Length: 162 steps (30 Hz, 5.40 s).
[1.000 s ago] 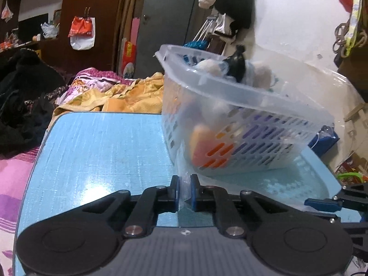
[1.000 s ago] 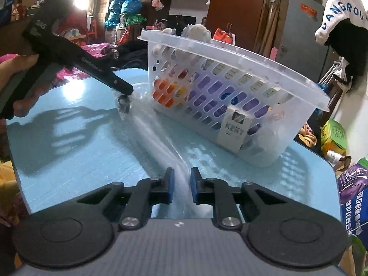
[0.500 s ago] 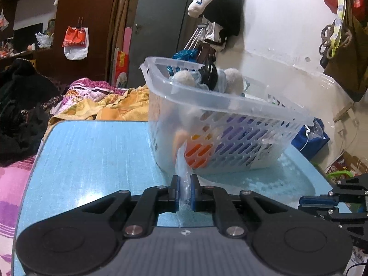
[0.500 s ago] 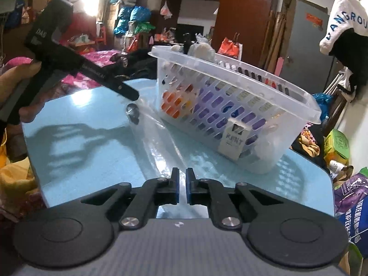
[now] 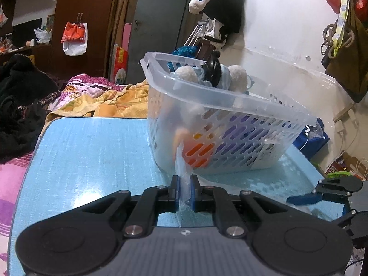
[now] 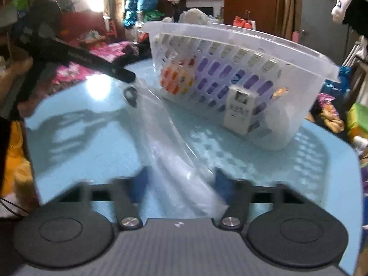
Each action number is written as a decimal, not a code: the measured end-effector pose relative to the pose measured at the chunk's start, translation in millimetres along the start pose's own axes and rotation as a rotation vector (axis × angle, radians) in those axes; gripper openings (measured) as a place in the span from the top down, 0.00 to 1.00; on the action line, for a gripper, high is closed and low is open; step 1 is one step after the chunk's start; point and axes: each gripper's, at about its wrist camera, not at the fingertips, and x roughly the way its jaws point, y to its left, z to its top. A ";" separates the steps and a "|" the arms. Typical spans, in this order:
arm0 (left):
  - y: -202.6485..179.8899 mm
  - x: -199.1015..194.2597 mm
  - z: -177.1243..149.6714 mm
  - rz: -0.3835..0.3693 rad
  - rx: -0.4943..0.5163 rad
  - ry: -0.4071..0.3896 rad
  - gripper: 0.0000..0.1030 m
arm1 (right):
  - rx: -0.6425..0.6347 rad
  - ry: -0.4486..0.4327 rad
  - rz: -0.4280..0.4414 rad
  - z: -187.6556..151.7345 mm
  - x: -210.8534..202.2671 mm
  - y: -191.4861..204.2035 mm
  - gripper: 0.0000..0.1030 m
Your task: Organize objects
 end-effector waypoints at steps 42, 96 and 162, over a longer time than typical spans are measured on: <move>-42.1 3.6 152.7 -0.022 0.046 -0.184 0.87 | -0.177 -0.232 -0.368 132.0 -40.7 -25.0 0.88; -100.1 -62.5 46.4 0.083 0.139 -0.219 0.00 | 0.366 -0.217 -0.497 75.8 -96.1 1.3 0.00; -102.2 -62.0 44.8 0.155 0.139 -0.229 0.00 | 0.357 -0.226 -0.522 74.0 -103.5 10.4 0.00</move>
